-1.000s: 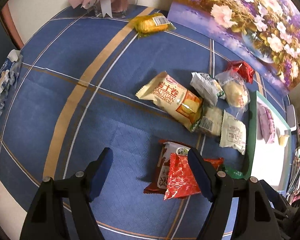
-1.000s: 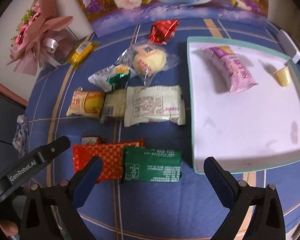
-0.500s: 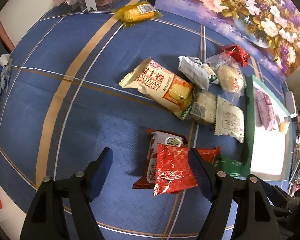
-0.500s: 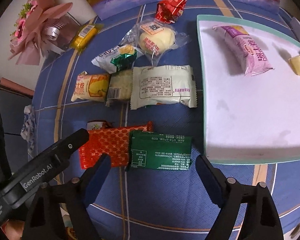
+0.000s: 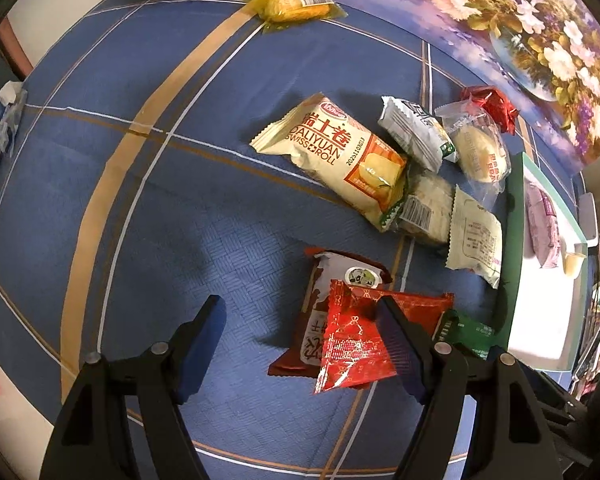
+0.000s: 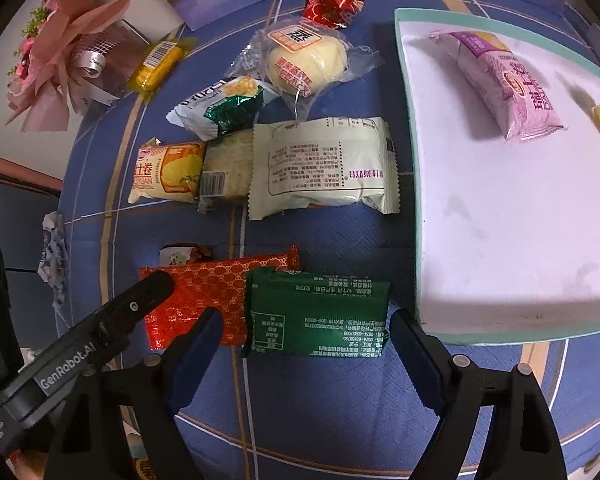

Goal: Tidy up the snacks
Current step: 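Grasp the red-white biscuit packet with the left tool while the right tool grasps the green packet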

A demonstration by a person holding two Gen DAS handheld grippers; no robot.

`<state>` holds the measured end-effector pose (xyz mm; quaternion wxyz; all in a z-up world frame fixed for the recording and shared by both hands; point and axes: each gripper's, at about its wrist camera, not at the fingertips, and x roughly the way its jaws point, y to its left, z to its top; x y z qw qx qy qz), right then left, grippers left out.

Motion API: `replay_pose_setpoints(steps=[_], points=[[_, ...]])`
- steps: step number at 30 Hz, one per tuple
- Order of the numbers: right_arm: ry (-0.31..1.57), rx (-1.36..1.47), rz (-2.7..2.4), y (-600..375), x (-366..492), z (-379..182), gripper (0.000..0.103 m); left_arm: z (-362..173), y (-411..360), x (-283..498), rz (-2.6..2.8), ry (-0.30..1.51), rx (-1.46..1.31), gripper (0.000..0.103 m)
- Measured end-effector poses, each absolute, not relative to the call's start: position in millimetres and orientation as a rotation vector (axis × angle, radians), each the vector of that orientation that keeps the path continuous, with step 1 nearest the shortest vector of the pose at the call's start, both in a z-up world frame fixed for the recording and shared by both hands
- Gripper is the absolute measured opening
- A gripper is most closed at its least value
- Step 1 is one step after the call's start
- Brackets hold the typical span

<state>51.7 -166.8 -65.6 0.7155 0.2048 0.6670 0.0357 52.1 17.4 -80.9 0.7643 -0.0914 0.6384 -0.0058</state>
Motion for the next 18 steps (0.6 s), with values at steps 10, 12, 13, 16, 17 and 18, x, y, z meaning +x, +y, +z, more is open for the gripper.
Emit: replay_pose_setpoints(steps=[10, 12, 13, 16, 17, 18], points=[[1.468, 0.329, 0.061, -142.7, 50.9, -66.0, 0.083, -77.2, 17.9, 47.9, -0.020, 1.386, -0.222, 0.078], [1.464, 0.315, 0.056, -141.2, 50.6, -66.0, 0.081, -76.7, 16.0, 48.0, -0.025, 1.385, -0.220, 0.078], [1.460, 0.307, 0.052, -141.7, 50.0, -65.0, 0.075, -76.9, 15.2, 48.8, -0.026, 1.385, -0.219, 0.078], [1.446, 0.329, 0.059, -144.8, 49.5, -65.0, 0.070, -78.0, 11.3, 51.5, -0.026, 1.385, -0.220, 0.078], [1.441, 0.340, 0.061, -146.0, 49.2, -64.7, 0.069, -77.6, 10.4, 51.6, -0.029, 1.383, -0.220, 0.078], [1.437, 0.345, 0.061, -146.3, 48.8, -63.9, 0.069, -78.0, 8.3, 53.0, -0.029, 1.382, -0.221, 0.078]])
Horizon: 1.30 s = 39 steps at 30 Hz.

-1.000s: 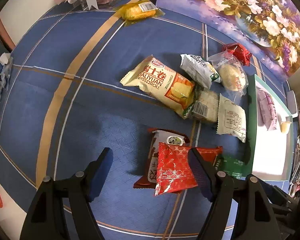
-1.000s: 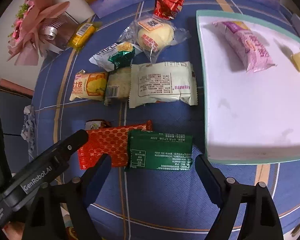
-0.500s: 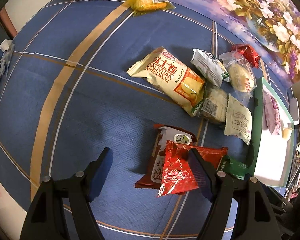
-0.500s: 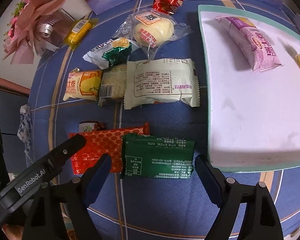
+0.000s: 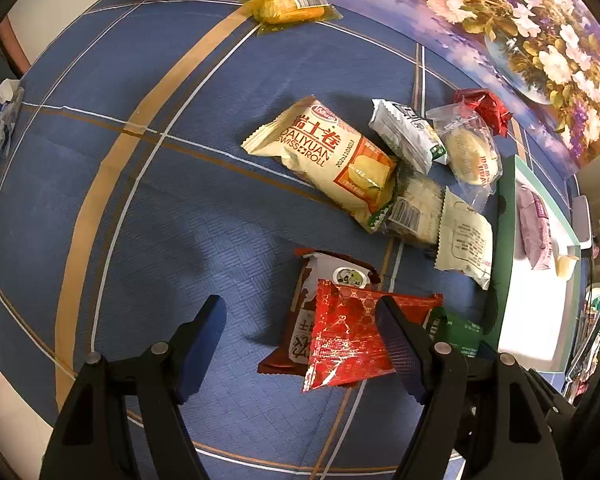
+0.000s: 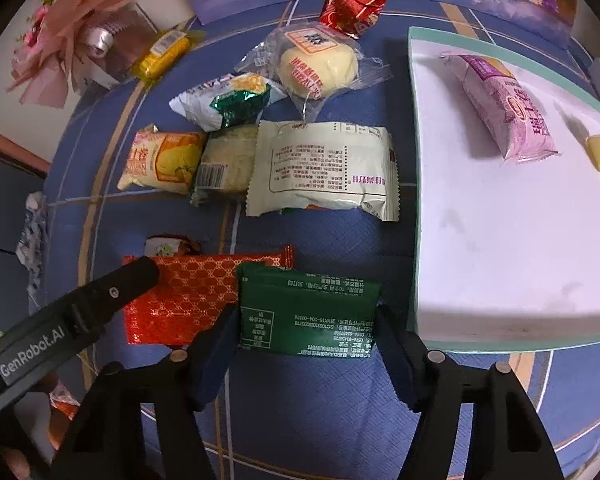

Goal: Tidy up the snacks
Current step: 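Grasp the red-white biscuit packet with the left tool while the right tool grasps the green packet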

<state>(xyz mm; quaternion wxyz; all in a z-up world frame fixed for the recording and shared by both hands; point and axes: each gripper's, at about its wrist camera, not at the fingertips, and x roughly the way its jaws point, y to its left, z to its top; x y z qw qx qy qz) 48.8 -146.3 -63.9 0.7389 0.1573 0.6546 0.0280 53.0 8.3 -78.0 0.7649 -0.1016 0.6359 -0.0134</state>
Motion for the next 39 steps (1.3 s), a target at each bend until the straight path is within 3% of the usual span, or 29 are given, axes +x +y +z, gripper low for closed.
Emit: replay_pose_setpoints(steps=[22, 24, 29, 32, 39], points=[[1.444, 0.380, 0.077, -156.2, 52.4, -66.1, 0.067, -107.3, 0.4, 84.8, -0.051, 1.439, -0.290, 0.074], [1.444, 0.376, 0.076, -155.6, 52.7, -66.1, 0.067, -106.5, 1.3, 85.0, -0.058, 1.434, -0.296, 0.064], [1.445, 0.376, 0.074, -153.6, 53.1, -65.9, 0.067, -105.5, -3.4, 87.6, -0.054, 1.430, -0.271, 0.060], [1.445, 0.378, 0.074, -153.7, 53.1, -65.9, 0.067, -108.1, -4.3, 91.0, -0.062, 1.427, -0.296, 0.048], [1.446, 0.380, 0.074, -152.4, 53.5, -66.4, 0.067, -101.4, 12.2, 80.3, 0.011, 1.388, -0.316, 0.043]])
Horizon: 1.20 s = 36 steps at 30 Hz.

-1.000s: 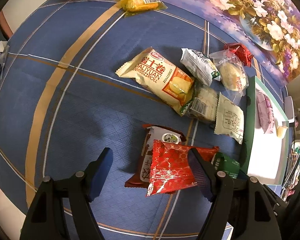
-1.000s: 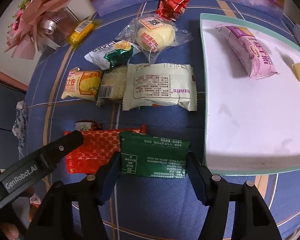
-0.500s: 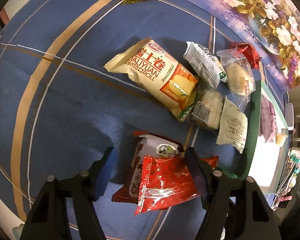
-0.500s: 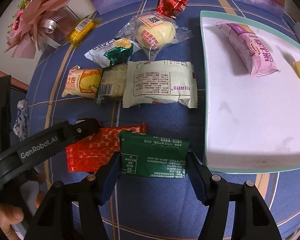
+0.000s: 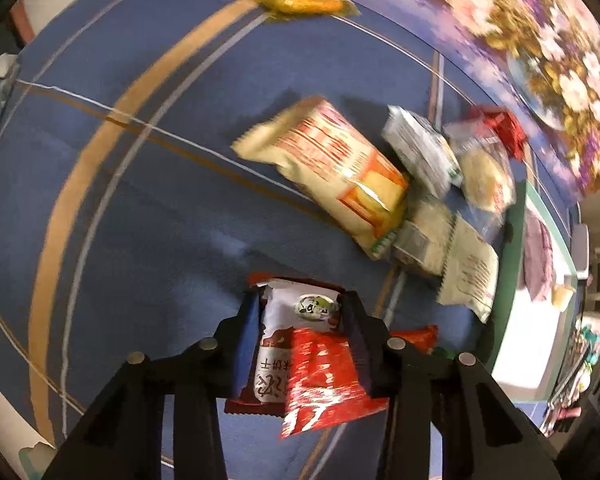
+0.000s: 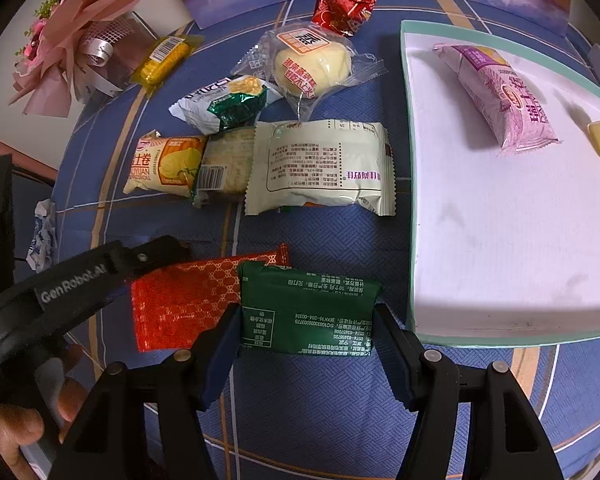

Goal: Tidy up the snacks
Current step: 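Grasp the red-white biscuit packet with the left tool while the right tool grasps the green packet, then carry both packets into the white tray and open both tools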

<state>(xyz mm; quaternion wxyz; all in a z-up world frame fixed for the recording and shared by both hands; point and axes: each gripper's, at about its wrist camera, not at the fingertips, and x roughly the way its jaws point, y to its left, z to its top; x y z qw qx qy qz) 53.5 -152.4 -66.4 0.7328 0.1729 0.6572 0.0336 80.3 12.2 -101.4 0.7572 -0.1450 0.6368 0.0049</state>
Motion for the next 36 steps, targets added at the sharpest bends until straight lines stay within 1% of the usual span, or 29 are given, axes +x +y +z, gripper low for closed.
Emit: replay_pose_setpoints(steps=[6, 15, 25, 36], points=[[1.445, 0.384, 0.072, -151.9, 53.5, -65.9, 0.067, -103.0, 34.1, 79.8, 0.062, 1.365, -0.347, 0.043], [1.419, 0.408, 0.077, -159.0, 50.9, -57.9, 0.067, -94.9, 42.5, 76.1, 0.103, 1.319, -0.342, 0.042], [1.377, 0.420, 0.095, -165.7, 44.0, -40.4, 0.067, -68.2, 67.7, 65.8, 0.171, 1.236, -0.348, 0.042], [1.307, 0.449, 0.080, -187.2, 35.5, -12.2, 0.067, -24.8, 50.3, 55.9, 0.115, 1.147, -0.323, 0.042]])
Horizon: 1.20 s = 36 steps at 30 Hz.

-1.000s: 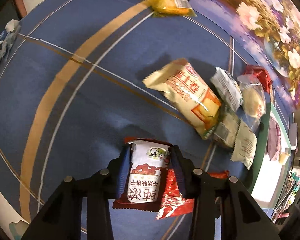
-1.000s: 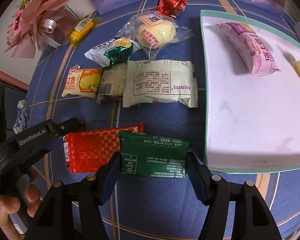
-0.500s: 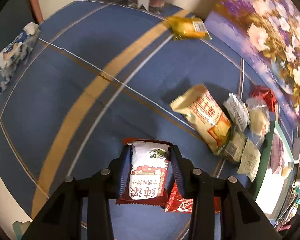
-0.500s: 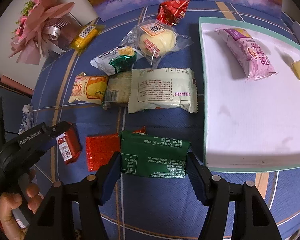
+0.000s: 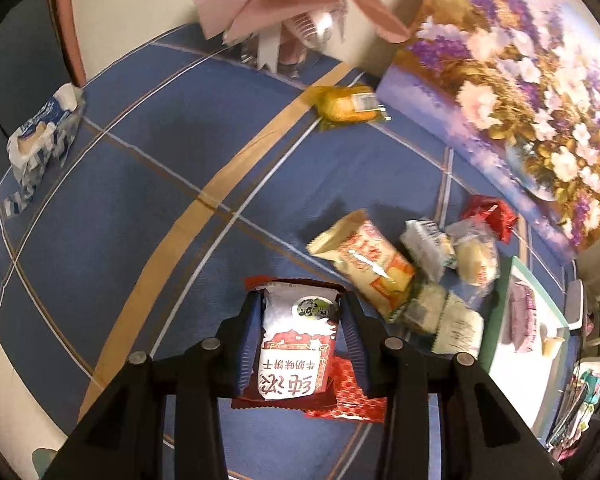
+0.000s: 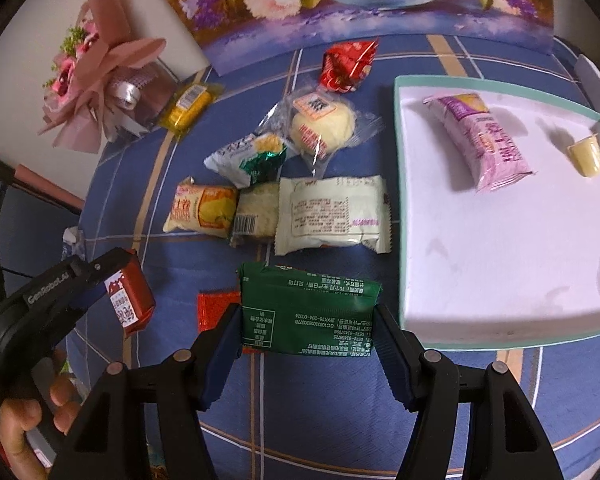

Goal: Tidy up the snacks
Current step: 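Carry both packets into the white tray and open both tools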

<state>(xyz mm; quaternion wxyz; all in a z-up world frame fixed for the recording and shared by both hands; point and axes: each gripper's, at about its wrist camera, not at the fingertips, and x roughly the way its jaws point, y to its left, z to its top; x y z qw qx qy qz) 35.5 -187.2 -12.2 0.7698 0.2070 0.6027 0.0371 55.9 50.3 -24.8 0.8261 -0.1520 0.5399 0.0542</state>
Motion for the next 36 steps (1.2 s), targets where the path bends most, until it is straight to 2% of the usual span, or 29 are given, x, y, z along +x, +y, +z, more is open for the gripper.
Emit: replay_pose_setpoints(steps=[10, 21, 29, 36], points=[[1.238, 0.527, -0.051, -240.5, 31.9, 4.4, 0.067, -4.1, -12.2, 56.3, -0.054, 1.144, -0.255, 0.042], [1.196, 0.630, -0.361, -339.1, 1.1, -4.6, 0.067, 8.9, -118.9, 49.2, -0.282, 1.164, -0.117, 0.042], [1.190, 0.739, -0.528, -403.9, -30.4, -27.2, 0.068, -7.4, -199.8, 45.4, -0.413, 1.198, 0.003, 0.042], [1.182, 0.778, -0.579, -427.9, -38.8, -39.5, 0.068, -27.0, -236.5, 52.3, -0.438, 1.220, 0.050, 0.042]])
